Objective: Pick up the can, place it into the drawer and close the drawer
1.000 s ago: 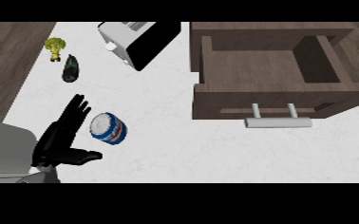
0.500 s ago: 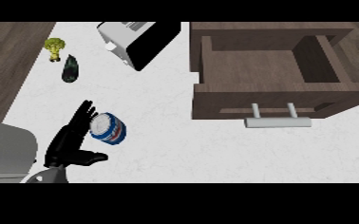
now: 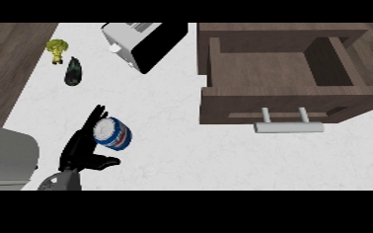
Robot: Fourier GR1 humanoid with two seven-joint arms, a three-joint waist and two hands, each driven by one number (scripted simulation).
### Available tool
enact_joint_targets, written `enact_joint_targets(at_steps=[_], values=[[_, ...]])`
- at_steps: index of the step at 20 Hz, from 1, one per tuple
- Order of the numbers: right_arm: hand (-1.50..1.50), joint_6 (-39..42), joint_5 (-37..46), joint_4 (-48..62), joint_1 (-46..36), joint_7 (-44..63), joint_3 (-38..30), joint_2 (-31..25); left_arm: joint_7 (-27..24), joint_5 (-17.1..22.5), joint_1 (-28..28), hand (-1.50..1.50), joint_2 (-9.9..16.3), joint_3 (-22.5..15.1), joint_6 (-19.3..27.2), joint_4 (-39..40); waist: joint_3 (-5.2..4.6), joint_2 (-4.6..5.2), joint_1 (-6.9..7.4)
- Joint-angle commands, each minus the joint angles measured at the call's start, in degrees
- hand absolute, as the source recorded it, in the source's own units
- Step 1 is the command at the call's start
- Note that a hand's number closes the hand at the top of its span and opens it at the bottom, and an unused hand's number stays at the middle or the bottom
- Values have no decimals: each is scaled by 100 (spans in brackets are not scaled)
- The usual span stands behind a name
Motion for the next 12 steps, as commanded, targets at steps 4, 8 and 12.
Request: enact_joint_targets(at_steps=[4,8,12], values=[[-150,367,-208,347,106,-228,-265,-85,63,261,-430,150,-176,94,79,405,1,-4,-6],[-150,137,-25,-29,145,25,19,168,197,399,-461,150,-107,-15,-658,641,0,-3,-3],[-150,95,-229,482,-300,145,-182,-331,115,493,-685,150,-101,-52,-776,359,0,1,20]])
